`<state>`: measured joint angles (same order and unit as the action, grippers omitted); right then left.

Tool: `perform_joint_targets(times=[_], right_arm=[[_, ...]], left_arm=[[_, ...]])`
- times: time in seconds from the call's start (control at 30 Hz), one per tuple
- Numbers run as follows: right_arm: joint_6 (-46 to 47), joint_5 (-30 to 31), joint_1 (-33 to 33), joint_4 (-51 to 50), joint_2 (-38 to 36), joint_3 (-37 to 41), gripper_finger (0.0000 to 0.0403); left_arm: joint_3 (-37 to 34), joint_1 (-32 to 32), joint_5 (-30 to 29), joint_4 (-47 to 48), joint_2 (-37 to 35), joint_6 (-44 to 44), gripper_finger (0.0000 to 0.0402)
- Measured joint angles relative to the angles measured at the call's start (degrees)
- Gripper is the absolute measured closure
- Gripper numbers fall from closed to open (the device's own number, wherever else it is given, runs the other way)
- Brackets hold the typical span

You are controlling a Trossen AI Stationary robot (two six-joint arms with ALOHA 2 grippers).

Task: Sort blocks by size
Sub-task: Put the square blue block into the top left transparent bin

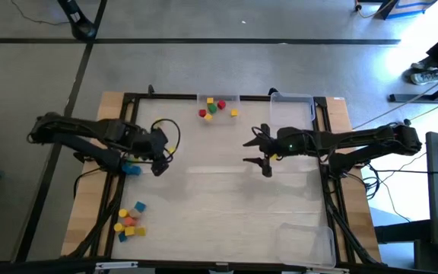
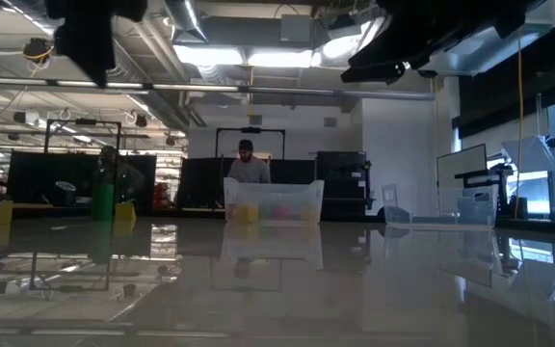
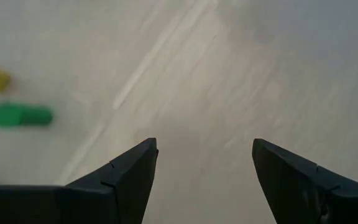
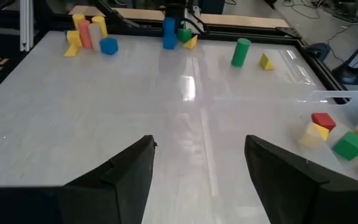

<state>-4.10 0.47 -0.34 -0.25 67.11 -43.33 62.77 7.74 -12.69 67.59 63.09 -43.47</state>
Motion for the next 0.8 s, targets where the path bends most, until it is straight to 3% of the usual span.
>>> perform_joint_targets(times=[0.17,0.37,0.57,0.8], right_arm=[[-0.58,0.13,-0.04,-0.24,0.04,0.00,0.0152],[-0.67,0.17,-0.04,-0.39,0.45,0.00,0.0152],[-1.92,2.11,-0.04,0.24,0.72,0.02,0.0152],[-2.19,2.32,-0.04,0.18,0.72,0.02,0.0152]], left_arm=[[-3.27,2.70,0.04,3.14,0.46,-6.96,0.0149],[-8.99,3.17,0.33,3.73,0.52,-8.96,0.0149],[-14.21,3.16,3.18,3.99,3.78,-4.19,0.0149],[-15.53,2.98,3.68,3.78,11.84,5.01,0.0149]])
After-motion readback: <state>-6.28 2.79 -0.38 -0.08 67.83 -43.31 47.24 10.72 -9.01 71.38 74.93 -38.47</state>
